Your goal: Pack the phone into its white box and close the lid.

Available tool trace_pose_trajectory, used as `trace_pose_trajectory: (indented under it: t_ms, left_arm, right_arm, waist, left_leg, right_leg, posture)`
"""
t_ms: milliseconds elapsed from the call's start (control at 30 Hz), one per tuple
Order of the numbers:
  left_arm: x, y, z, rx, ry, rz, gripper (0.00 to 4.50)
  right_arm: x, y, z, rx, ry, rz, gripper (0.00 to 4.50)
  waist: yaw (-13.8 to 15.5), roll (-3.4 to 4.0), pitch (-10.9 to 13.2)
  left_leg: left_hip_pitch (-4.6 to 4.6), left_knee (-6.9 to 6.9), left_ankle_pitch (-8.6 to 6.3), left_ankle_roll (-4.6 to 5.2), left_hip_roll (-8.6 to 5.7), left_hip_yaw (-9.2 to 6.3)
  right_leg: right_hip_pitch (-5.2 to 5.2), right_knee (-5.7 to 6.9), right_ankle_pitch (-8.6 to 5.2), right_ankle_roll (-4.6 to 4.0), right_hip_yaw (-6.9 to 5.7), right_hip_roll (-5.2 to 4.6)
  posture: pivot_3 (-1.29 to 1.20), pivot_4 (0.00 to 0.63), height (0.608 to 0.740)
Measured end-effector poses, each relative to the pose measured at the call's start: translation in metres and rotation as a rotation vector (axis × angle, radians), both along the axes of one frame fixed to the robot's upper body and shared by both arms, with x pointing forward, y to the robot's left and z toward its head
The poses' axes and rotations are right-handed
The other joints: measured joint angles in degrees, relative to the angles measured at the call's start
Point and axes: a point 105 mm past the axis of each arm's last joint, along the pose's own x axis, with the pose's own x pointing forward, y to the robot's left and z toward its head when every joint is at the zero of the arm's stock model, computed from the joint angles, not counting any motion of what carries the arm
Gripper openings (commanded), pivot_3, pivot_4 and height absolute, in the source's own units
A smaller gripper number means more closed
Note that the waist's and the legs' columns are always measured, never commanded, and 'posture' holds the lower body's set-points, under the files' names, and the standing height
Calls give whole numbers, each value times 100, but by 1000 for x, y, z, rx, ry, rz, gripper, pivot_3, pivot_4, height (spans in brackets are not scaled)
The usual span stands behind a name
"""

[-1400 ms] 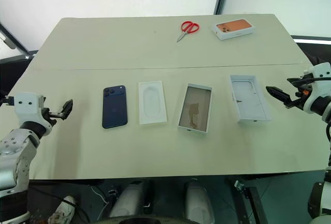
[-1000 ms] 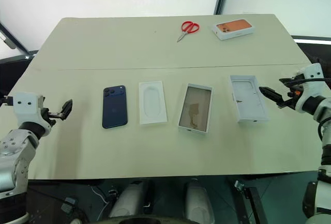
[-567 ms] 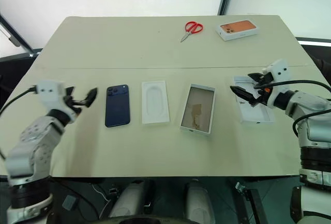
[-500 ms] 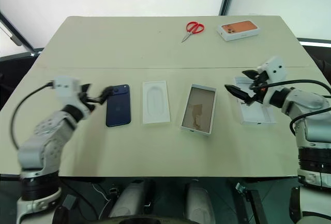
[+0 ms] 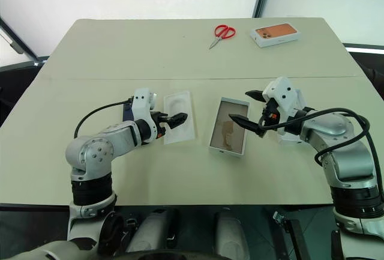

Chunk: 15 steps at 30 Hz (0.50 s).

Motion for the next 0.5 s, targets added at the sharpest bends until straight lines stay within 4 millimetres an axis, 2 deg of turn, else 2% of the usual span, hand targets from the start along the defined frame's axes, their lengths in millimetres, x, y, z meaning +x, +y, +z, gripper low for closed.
trace_pose_trajectory:
  t_ms: [333, 500]
  left_arm:
    - [4, 10, 2, -25, -1, 55, 4464]
    - [10, 22, 20, -109, -57, 125, 4464]
  right_arm:
    - [-1, -3, -4, 4, 10, -18, 4500]
    - [-1, -3, -5, 4, 7, -19, 4500]
  waist:
    - [4, 0, 0]
    - [10, -1, 1]
  left_leg:
    - [0, 0, 4, -7, 0, 0]
    - [-1, 0, 4, -8, 0, 0]
  right_leg:
    - [0, 0, 0, 0, 0, -1]
    - [0, -2, 0, 0, 0, -1]
  posture:
    - [0, 150, 697]
    - [0, 150, 697]
